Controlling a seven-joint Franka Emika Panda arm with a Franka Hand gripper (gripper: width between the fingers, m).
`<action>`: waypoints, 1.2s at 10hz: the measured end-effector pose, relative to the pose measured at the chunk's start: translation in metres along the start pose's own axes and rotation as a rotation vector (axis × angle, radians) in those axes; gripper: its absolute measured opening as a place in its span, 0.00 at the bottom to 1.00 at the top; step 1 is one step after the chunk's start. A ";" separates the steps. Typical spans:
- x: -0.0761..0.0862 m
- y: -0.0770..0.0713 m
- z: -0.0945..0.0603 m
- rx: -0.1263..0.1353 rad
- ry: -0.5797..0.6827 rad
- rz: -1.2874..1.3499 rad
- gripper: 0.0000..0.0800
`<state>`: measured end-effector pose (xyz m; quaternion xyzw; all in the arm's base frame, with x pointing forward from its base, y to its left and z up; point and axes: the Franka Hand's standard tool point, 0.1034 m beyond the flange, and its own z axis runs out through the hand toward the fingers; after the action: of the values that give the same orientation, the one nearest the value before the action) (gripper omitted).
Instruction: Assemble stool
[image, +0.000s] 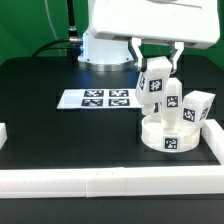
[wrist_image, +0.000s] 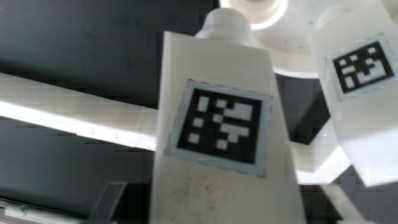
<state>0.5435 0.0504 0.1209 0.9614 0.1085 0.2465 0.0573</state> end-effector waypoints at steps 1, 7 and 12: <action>0.000 -0.004 0.000 -0.003 0.021 -0.012 0.41; -0.018 -0.003 0.012 -0.024 0.022 -0.032 0.41; -0.011 -0.008 0.013 -0.020 0.027 -0.047 0.41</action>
Offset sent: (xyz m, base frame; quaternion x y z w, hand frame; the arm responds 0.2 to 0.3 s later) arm 0.0013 0.0035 -0.0006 0.0050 -0.0058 0.0026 1.0000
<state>0.5393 0.0544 0.1031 0.9545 0.1292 0.2592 0.0710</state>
